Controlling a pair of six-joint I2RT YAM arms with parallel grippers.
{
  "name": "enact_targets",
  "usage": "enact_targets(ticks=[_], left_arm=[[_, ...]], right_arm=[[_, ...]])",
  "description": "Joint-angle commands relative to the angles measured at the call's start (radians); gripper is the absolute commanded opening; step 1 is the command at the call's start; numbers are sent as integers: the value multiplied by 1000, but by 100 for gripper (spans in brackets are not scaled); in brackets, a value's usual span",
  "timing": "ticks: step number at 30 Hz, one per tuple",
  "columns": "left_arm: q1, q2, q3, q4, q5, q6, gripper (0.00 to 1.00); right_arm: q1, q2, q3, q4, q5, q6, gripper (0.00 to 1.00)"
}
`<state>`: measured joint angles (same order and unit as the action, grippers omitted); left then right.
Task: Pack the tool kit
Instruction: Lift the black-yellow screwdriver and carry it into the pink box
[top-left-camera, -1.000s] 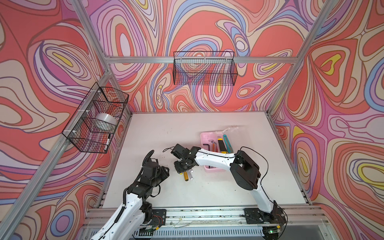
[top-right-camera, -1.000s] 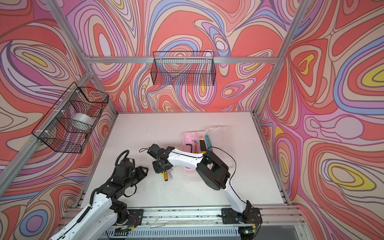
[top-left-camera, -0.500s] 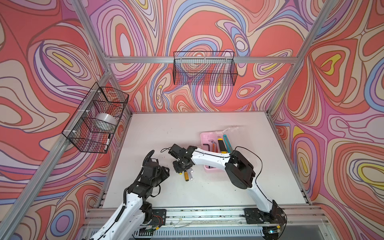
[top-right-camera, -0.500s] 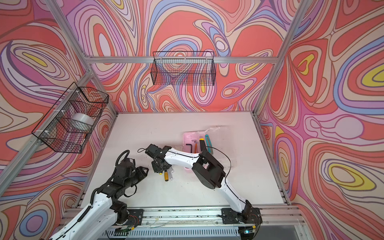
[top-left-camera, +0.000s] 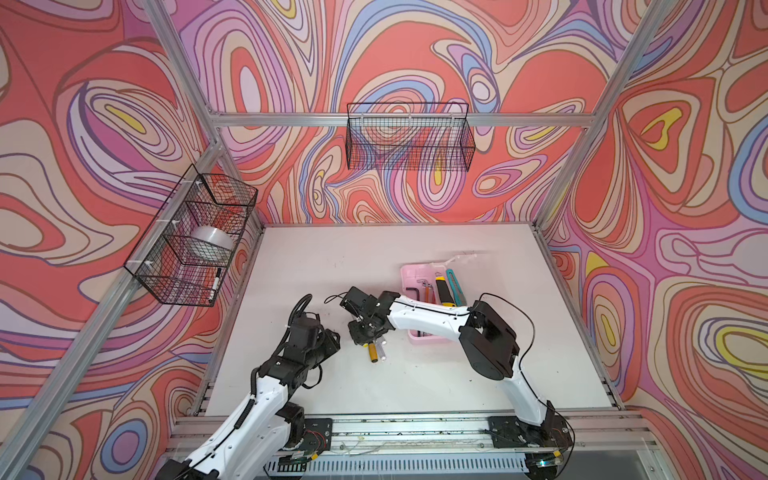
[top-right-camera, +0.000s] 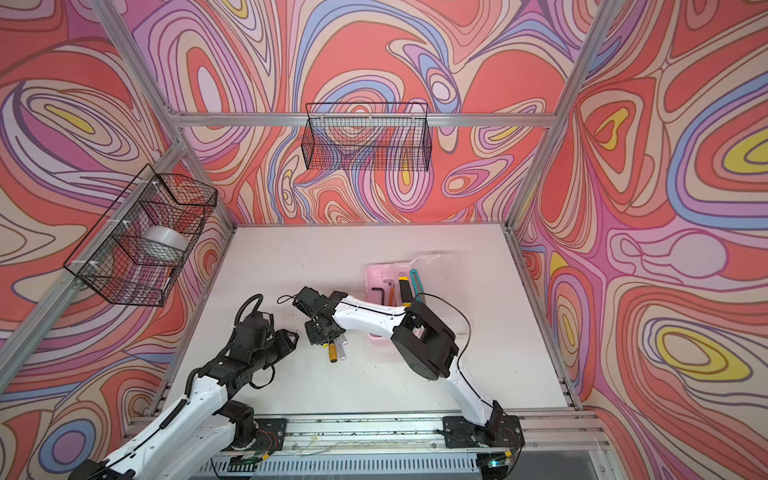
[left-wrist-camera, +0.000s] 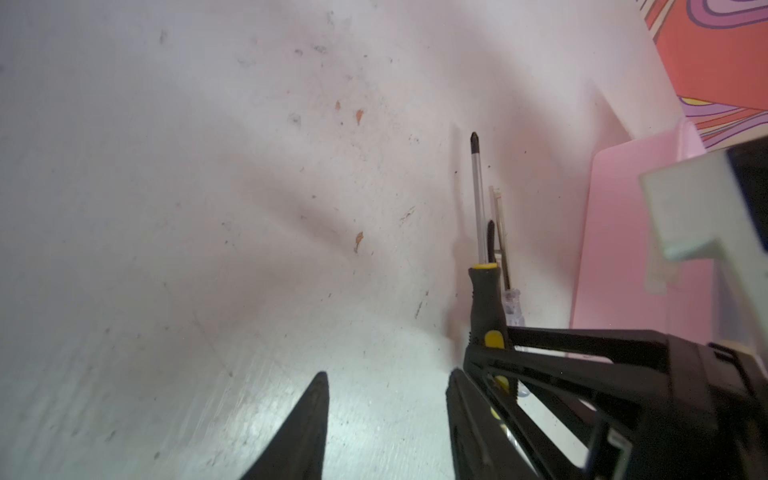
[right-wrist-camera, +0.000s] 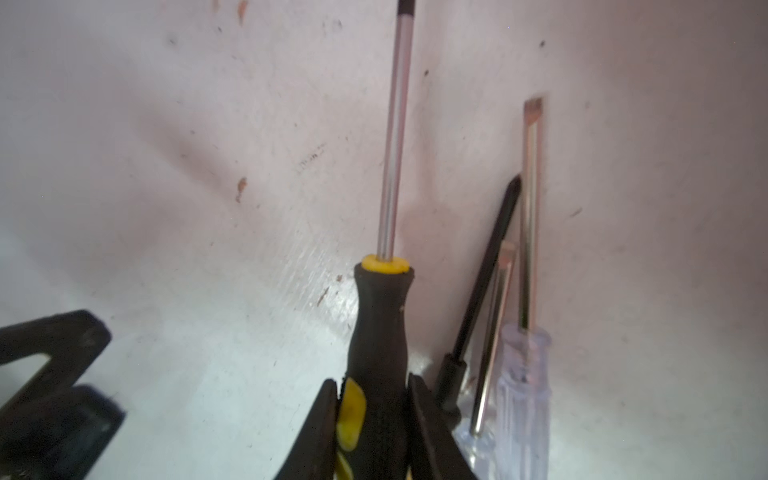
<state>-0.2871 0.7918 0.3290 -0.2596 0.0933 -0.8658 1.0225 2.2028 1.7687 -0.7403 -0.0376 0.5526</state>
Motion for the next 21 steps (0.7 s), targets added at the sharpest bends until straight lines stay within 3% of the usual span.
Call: enact_targets(ticks=[1, 8, 14, 21], left_arm=[[7, 12, 52, 7, -27, 33, 47], [7, 71, 83, 54, 4, 54, 47], [6, 182, 108, 132, 49, 62, 47], [6, 255, 128, 167, 70, 74, 46]], right_arm=[[-1, -112, -7, 7, 42, -19, 1], [-93, -326, -68, -129, 238, -82, 0], [-323, -576, -249, -222, 404, -132, 0], [-502, -699, -440, -216, 439, -174, 0]])
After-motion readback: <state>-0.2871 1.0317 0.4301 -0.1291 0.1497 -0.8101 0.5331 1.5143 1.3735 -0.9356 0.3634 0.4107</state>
